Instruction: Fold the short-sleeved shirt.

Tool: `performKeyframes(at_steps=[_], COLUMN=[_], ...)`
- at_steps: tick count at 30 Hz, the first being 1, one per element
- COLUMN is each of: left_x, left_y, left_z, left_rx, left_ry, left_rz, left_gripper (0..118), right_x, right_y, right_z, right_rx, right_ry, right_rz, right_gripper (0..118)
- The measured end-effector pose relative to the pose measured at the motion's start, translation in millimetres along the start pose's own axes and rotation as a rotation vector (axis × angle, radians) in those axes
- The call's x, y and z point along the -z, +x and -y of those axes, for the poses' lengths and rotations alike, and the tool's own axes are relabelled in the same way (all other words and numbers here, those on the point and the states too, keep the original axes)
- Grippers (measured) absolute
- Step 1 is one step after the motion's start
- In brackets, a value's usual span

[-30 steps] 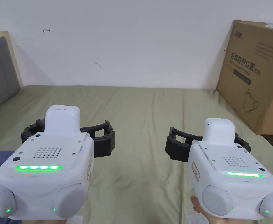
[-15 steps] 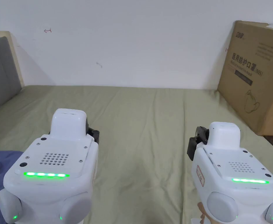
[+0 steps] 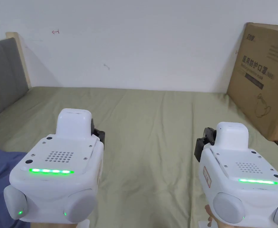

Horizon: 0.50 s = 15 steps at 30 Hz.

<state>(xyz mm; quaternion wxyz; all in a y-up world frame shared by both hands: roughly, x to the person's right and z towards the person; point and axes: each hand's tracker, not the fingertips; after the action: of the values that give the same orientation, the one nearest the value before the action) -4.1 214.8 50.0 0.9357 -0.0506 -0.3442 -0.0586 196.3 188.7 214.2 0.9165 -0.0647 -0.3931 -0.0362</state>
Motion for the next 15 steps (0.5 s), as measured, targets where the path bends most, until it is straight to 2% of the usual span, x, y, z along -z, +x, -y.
performKeyframes(at_steps=[6, 11, 15], left_x=[-14, -37, -58], left_y=[-31, -83, -123], left_z=[-8, -12, -10], left_rx=[-0.019, -0.031, -0.047], left_ry=[0.012, 0.005, -0.021], left_rz=[-0.068, -0.228, -0.336], left_gripper=[0, 0, 0], right_x=[9, 20, 22], right_y=[-30, -80, -129], right_z=[-13, -21, -18], right_rx=[0.003, 0.011, -0.035], right_ry=[-0.002, -0.013, -0.034], right_rz=[-0.098, -0.265, -0.396], right_gripper=[0, 0, 0])
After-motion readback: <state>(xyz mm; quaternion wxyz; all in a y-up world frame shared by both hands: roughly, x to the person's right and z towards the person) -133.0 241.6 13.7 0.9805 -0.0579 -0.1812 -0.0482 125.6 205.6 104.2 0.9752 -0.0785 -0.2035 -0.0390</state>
